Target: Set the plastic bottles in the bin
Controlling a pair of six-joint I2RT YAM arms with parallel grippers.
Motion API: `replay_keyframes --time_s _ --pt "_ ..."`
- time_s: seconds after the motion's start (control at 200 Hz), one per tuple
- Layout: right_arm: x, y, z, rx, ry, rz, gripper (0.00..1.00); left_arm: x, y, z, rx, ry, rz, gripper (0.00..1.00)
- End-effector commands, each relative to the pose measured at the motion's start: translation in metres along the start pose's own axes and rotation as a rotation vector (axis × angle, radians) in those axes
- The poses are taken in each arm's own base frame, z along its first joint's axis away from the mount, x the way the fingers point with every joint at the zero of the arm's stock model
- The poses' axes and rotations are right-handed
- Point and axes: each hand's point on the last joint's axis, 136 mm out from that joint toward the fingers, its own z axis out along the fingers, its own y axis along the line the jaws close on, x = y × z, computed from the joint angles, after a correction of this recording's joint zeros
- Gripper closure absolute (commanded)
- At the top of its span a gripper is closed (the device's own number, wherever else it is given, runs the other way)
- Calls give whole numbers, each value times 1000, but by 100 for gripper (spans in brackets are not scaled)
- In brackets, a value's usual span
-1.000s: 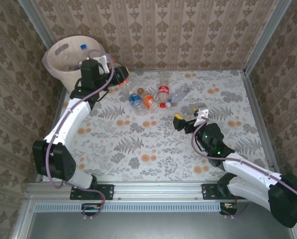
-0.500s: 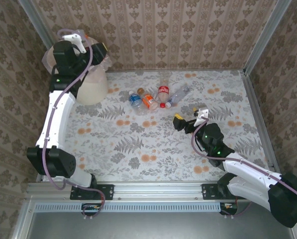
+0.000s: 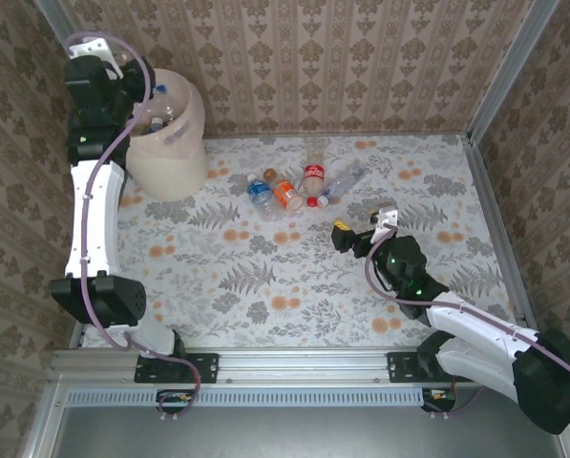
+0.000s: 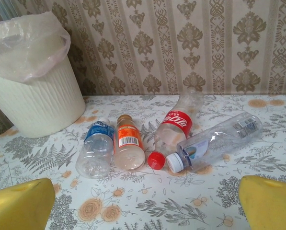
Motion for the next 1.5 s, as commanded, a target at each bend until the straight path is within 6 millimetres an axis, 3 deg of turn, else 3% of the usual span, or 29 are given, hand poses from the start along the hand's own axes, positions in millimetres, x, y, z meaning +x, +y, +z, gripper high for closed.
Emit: replay_keyframes --time_s 0.0,0.14,0.36,0.675,0.8,0.93,1.1,1.22,1.495 --pt "0 -7 2 34 4 23 0 -16 37 13 -137 -51 41 55" --pt "0 -5 4 30 7 28 0 -10 55 34 -150 -7 46 55" --pt "-5 2 6 -5 4 41 0 16 72 66 -132 91 35 55" --pt "-3 -1 3 5 13 51 0 88 79 86 -76 289 -71 54" --pt "-4 -2 1 11 7 55 0 108 76 90 -50 350 -107 46" --pt "-4 -2 1 13 7 59 0 111 60 93 34 372 -152 29" --pt "-2 -4 0 18 9 71 0 97 46 88 71 359 -166 8" --pt "-1 -5 0 25 11 72 0 90 40 81 90 355 -161 4" --pt "1 -6 0 31 18 74 0 94 28 72 132 373 -165 0"
